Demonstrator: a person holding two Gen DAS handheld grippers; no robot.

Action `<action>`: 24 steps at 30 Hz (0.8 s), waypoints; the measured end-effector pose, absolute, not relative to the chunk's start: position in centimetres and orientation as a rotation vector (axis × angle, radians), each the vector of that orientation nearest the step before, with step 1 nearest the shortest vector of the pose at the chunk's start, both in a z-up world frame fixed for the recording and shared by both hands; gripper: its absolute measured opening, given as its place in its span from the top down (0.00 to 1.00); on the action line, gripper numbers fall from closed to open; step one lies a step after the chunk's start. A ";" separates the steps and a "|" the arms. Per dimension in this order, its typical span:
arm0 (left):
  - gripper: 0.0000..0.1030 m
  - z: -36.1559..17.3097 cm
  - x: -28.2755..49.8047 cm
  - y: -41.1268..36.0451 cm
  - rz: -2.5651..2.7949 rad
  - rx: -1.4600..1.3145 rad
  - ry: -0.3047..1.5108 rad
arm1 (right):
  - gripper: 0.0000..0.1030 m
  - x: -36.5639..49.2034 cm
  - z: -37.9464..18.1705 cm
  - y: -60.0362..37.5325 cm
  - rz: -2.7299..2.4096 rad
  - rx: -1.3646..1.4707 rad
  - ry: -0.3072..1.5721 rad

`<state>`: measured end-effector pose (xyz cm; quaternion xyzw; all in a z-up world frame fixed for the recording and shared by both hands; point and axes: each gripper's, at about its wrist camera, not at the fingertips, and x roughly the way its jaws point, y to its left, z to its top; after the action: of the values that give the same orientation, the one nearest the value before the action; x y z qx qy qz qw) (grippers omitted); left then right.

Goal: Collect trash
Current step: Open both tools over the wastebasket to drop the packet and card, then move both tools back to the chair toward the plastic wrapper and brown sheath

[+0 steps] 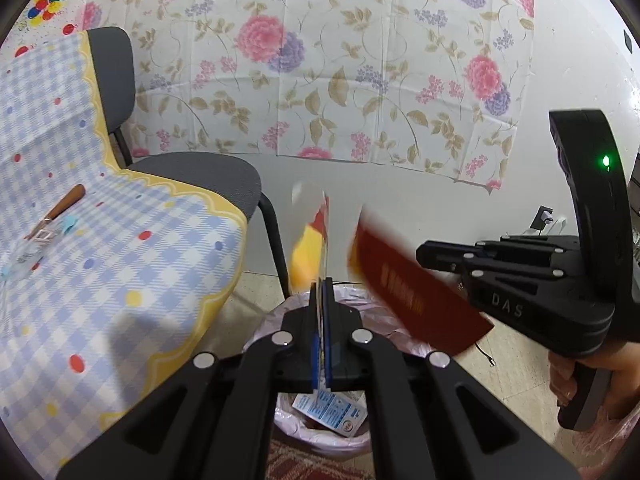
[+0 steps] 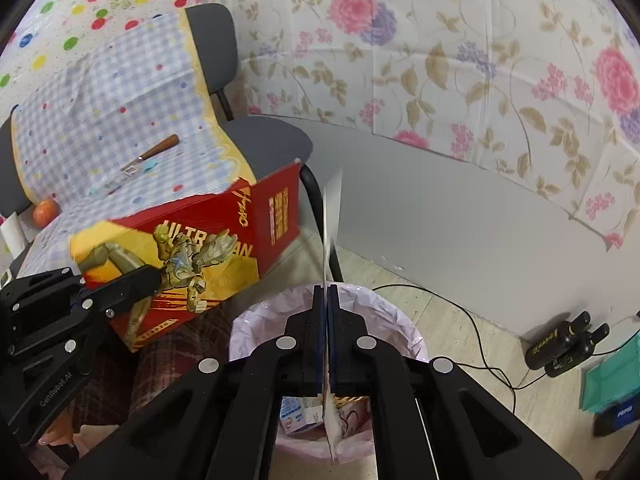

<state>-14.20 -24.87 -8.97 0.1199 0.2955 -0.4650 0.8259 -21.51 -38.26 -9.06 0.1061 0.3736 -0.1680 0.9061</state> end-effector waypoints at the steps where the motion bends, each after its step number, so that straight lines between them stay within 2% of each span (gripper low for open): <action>1: 0.97 -9.4 -13.8 -25.3 -0.982 0.258 0.639 | 0.96 -21.4 -9.6 -38.7 -0.353 0.226 0.777; 2: 0.83 -9.8 -13.5 -25.6 -0.980 0.259 0.657 | 0.94 -21.3 -9.8 -38.8 -0.356 0.231 0.780; 3: 0.61 -9.9 -13.3 -25.7 -0.975 0.253 0.664 | 0.86 -21.4 -10.1 -39.1 -0.355 0.243 0.780; 4: 0.54 -10.0 -13.0 -25.6 -0.965 0.239 0.667 | 0.79 -21.4 -10.2 -39.2 -0.355 0.248 0.781; 5: 0.51 -10.0 -12.8 -25.3 -0.962 0.230 0.669 | 0.76 -21.5 -10.1 -39.2 -0.357 0.249 0.777; 19: 0.50 -6.2 -9.8 -19.1 -0.763 0.160 0.624 | 0.72 -20.0 -4.9 -36.7 -0.272 0.206 0.685; 24: 0.44 -4.6 -7.9 -15.8 -0.670 0.111 0.594 | 0.68 -17.3 -3.4 -35.1 -0.220 0.164 0.658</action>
<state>-7.86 -15.81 -4.58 0.0538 0.2871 -0.3235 0.9000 -17.33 -35.08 -3.40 0.0805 0.3221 -0.1079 0.9371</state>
